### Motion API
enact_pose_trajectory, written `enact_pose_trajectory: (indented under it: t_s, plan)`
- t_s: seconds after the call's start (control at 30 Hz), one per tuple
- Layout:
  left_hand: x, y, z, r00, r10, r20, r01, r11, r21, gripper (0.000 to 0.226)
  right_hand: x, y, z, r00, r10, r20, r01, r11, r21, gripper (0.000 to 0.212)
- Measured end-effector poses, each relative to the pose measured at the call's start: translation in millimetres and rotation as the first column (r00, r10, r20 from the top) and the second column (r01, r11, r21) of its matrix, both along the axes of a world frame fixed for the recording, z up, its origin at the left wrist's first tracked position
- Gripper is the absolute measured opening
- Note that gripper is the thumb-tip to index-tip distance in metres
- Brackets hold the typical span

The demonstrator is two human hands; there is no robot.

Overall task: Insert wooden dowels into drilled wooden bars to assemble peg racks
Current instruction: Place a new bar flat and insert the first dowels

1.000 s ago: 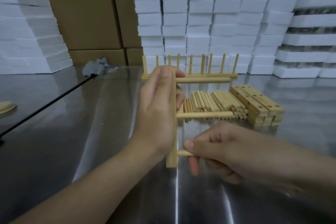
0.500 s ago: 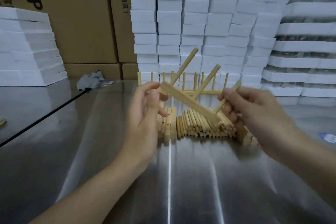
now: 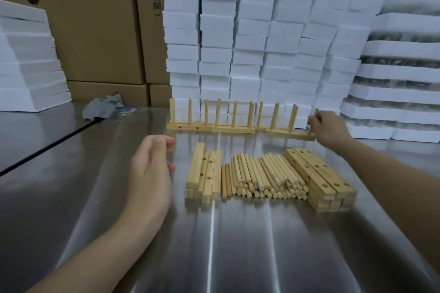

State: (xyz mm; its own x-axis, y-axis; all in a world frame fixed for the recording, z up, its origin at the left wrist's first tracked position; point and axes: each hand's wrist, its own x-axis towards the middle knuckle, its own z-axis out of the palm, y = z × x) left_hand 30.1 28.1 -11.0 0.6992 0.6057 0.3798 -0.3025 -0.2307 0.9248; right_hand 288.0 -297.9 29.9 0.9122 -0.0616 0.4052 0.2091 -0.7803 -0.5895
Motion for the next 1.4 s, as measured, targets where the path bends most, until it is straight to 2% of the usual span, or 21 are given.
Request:
enact_pose_trajectory:
  t_s: [0.23, 0.53, 0.73, 0.83, 0.9, 1.17, 1.4]
  plan:
    - [8, 10, -9, 1.000, 0.008, -0.008, -0.008, 0.999, -0.041, 0.036, 49, 19, -16, 1.000, 0.022, 0.020, -0.021, 0.999, -0.033, 0.029]
    - [11, 16, -12, 0.999, -0.035, 0.026, 0.038, 0.994, -0.100, 0.047, 69, 20, -18, 0.998, 0.055, 0.036, -0.053, 0.997, -0.055, 0.037]
    - [10, 18, -12, 0.998, -0.045, -0.038, 0.042, 0.996, -0.085, 0.053, 71, 22, -15, 0.998, 0.067, 0.009, -0.067, 0.997, -0.039, 0.040]
    - [8, 15, -11, 0.998, -0.052, -0.017, 0.051, 0.996, -0.072, 0.046, 71, 21, -14, 0.997, 0.082, -0.014, -0.082, 0.997, -0.007, 0.043]
    - [6, 12, -10, 0.998, -0.065, -0.008, 0.065, 0.998, -0.018, 0.031, 66, 19, -14, 0.995, 0.097, -0.030, -0.096, 0.995, 0.023, 0.043]
    - [2, 5, -8, 0.984, -0.092, -0.150, 0.116, 0.980, 0.160, 0.005, -11, 15, 12, 0.996, 0.062, 0.062, -0.069, 0.992, 0.107, 0.030]
    - [-6, -2, -5, 0.954, -0.078, -0.288, 0.171, 0.934, 0.314, 0.024, -171, 43, 42, 0.926, 0.222, 0.304, -0.293, 0.932, 0.212, 0.015]
